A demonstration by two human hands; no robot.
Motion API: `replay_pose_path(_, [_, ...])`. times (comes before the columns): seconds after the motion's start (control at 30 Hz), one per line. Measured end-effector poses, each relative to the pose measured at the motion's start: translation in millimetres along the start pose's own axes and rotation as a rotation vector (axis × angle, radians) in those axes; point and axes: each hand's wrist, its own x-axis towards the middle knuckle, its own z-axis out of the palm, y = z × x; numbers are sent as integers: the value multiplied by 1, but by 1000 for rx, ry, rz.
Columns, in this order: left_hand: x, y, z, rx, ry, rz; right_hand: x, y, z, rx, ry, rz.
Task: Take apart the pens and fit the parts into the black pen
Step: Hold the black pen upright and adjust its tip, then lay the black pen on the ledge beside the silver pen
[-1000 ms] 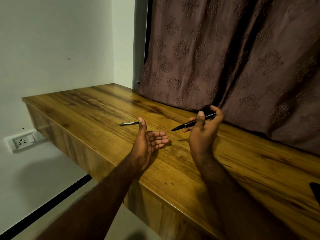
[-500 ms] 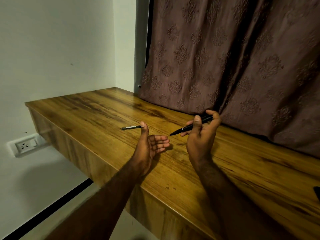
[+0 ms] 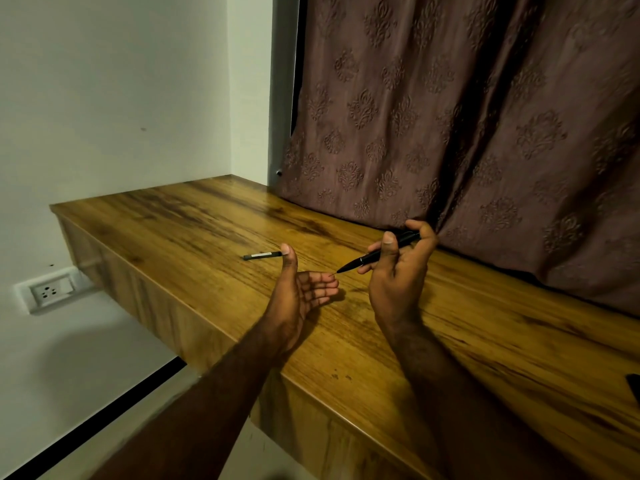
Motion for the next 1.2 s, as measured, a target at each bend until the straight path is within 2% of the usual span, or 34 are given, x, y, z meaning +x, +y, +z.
replay_pose_path(1.0, [-1,-1,-1,9,-50,-42,-11,13,4,-147,-110,-124])
replay_pose_path(1.2, [-2,0,0,23,8,-56,-11,16,4,-141,-59,-77])
